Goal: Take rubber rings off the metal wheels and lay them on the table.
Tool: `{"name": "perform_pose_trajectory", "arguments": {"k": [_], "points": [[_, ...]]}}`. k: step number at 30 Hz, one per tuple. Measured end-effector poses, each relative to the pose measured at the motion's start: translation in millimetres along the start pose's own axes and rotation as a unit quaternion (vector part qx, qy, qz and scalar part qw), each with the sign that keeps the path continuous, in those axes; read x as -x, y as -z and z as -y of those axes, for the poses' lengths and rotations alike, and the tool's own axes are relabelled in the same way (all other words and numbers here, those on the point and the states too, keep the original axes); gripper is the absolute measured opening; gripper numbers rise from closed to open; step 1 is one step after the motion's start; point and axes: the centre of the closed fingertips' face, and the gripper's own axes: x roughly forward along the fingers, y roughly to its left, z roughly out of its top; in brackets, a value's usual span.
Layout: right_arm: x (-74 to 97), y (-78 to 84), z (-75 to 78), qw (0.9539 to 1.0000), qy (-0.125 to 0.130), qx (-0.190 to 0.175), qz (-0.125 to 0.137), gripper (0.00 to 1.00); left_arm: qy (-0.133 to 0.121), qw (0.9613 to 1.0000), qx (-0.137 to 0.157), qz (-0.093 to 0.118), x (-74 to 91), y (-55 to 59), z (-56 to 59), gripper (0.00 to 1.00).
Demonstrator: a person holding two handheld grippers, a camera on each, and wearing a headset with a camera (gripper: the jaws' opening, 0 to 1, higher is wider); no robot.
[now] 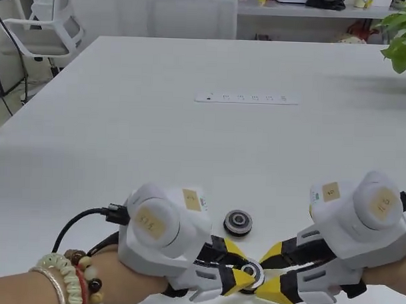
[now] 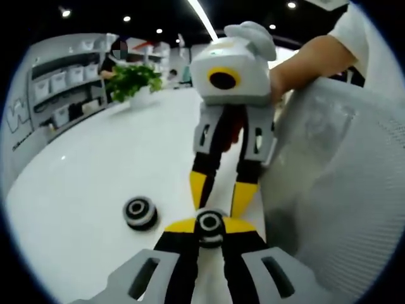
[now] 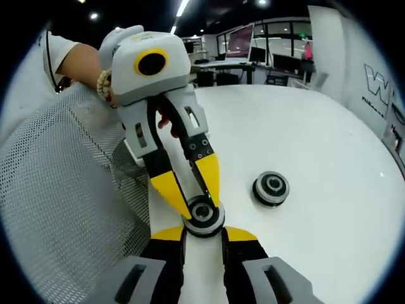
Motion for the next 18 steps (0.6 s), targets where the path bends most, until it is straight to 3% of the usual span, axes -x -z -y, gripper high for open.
{"name": "perform_pose_trajectory", "arguments": {"k": [5, 7, 10, 13, 18], "points": [[2.3, 2.9, 0.7, 1.0000, 0.000, 0.002, -0.006, 0.15, 0.000, 1.0000, 0.001, 0.002, 0.0, -0.2, -0.1, 0.14], [3.8, 10.9, 1.9, 0.9996, 0.004, 0.006, -0.027, 0.06, -0.001, 1.0000, 0.001, 0.003, -0.1, -0.5, -0.5, 0.14], [2.8, 9.8, 2.2, 0.9998, 0.001, -0.001, -0.022, 0.02, -0.001, 1.0000, 0.000, 0.004, -0.3, -0.9, -0.9, 0.14], [3.2, 9.1, 1.0, 0.9998, -0.002, -0.007, -0.019, 0.04, -0.001, 1.0000, -0.002, 0.004, -0.5, -1.1, -1.1, 0.14], [1.6, 3.5, -0.6, 0.9999, 0.002, -0.004, -0.011, 0.21, -0.001, 1.0000, -0.002, 0.006, -0.1, -1.4, -1.1, 0.14]]}}
